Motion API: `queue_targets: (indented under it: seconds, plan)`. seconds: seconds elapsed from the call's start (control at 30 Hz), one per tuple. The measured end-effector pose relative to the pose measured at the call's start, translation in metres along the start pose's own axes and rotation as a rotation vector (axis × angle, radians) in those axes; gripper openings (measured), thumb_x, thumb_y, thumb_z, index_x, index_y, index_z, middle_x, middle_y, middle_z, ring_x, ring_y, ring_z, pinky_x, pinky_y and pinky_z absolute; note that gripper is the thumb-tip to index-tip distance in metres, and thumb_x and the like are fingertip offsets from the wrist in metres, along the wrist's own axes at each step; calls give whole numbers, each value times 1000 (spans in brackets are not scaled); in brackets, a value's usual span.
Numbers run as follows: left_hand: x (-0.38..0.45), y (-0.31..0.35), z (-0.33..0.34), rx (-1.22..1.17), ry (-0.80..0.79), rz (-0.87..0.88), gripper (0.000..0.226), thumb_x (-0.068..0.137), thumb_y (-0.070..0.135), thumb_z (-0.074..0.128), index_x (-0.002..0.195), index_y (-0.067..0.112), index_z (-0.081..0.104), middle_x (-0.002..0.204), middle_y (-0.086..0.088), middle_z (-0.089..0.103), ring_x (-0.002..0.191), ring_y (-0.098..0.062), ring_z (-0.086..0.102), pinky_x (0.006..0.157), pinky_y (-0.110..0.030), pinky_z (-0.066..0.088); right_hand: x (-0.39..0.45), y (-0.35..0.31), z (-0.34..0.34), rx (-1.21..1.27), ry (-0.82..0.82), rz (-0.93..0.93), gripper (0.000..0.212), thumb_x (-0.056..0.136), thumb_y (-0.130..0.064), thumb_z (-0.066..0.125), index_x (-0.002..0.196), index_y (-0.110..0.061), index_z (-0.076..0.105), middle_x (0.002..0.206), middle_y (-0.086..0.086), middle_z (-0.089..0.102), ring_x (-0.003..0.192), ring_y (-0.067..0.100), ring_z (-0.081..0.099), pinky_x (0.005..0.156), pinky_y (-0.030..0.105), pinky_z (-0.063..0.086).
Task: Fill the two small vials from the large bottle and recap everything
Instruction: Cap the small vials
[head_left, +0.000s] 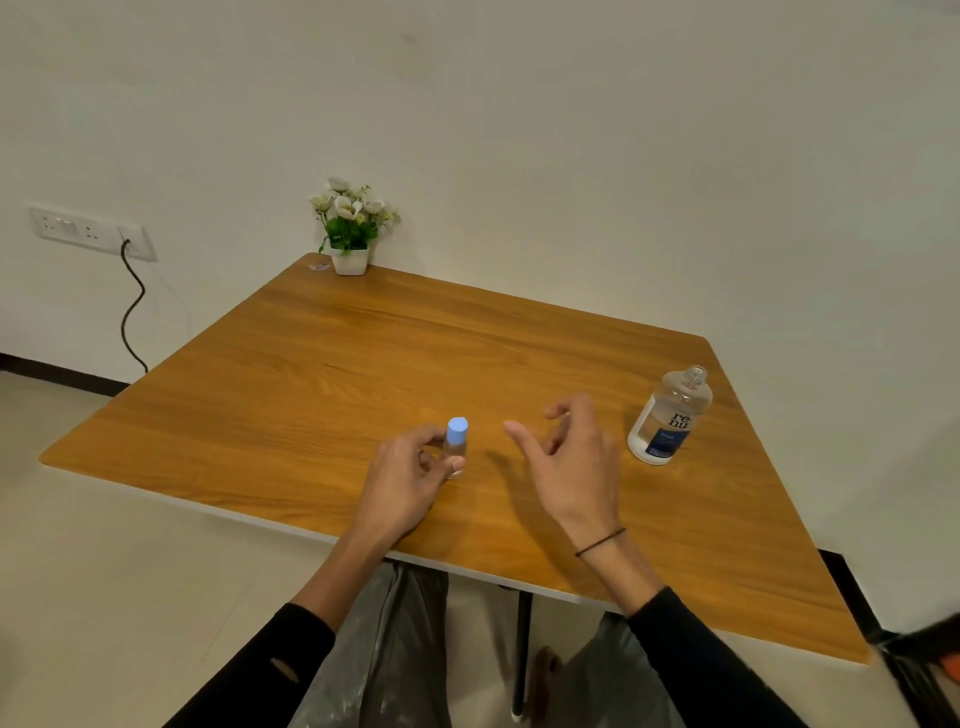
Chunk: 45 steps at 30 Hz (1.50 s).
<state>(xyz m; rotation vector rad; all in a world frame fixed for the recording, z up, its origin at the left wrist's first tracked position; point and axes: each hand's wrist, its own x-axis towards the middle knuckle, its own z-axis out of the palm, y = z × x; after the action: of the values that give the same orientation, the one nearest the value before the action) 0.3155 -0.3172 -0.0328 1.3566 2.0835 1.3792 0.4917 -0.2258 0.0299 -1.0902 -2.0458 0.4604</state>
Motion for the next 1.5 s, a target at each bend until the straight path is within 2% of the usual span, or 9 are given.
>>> queue_targets:
  seconds: [0.1, 0.2, 0.33, 0.47, 0.7, 0.9, 1.07, 1.3, 1.5]
  plan:
    - [7, 5, 7, 38, -19, 0, 32, 94, 29, 79, 125, 24, 73, 95, 12, 74, 78, 3, 64, 66, -18, 48, 3, 41, -6, 58, 114, 193, 57, 80, -43, 87, 115, -26, 44, 92, -5, 62, 78, 12, 61, 64, 28, 45]
    - [21, 16, 18, 43, -63, 4, 35, 94, 31, 79, 127, 22, 72, 101, 11, 75, 84, 0, 65, 71, -23, 51, 14, 62, 5, 64, -46, 239, 60, 84, -42, 83, 127, -19, 48, 123, -3, 54, 108, 15, 56, 85, 32, 51]
    - [43, 32, 31, -8, -66, 20, 28, 92, 30, 81, 119, 23, 76, 103, 15, 77, 85, 1, 69, 76, -30, 55, 30, 66, 16, 25, -101, 200, 30, 95, -30, 73, 117, -18, 57, 114, -1, 61, 108, 23, 58, 85, 36, 49]
    - [84, 59, 35, -101, -68, 86, 22, 88, 24, 86, 108, 22, 79, 98, 13, 80, 80, -7, 74, 80, -40, 63, 62, 45, -18, 117, -44, 79, 26, 89, -33, 81, 95, -20, 60, 82, -6, 63, 71, 14, 60, 60, 27, 45]
    - [211, 160, 69, -101, -134, 293, 20, 87, 25, 88, 103, 19, 79, 96, 6, 79, 86, -11, 75, 79, -31, 61, 193, 64, -114, 65, 62, -81, 25, 91, -25, 77, 103, -10, 61, 94, 0, 68, 74, 18, 63, 65, 31, 49]
    - [317, 179, 183, -104, -217, 246, 35, 82, 24, 92, 111, 9, 79, 98, -3, 78, 85, -17, 73, 83, -45, 66, 298, 192, -123, 17, 13, 123, 24, 86, -12, 81, 104, -8, 66, 102, 7, 71, 84, 24, 64, 81, 41, 57]
    - [378, 153, 277, -80, -225, 199, 33, 81, 26, 92, 108, 11, 79, 99, -2, 79, 90, -21, 75, 85, -41, 64, 339, 270, -69, -24, -31, 233, 20, 86, -11, 78, 99, -8, 62, 95, 6, 63, 84, 22, 56, 62, 20, 39]
    - [420, 110, 343, 58, -193, 169, 22, 88, 26, 85, 104, 14, 75, 92, 2, 73, 88, -19, 70, 85, -41, 60, 372, 333, -9, -48, 16, 330, 14, 96, -17, 69, 102, -15, 56, 93, -2, 58, 80, 19, 58, 82, 44, 56]
    - [424, 102, 345, 211, -229, 122, 44, 73, 36, 96, 103, 12, 75, 97, -3, 75, 91, -22, 71, 89, -44, 61, 364, 348, 5, -70, 22, 418, 30, 89, -19, 81, 107, -8, 61, 103, 8, 66, 92, 28, 66, 82, 43, 56]
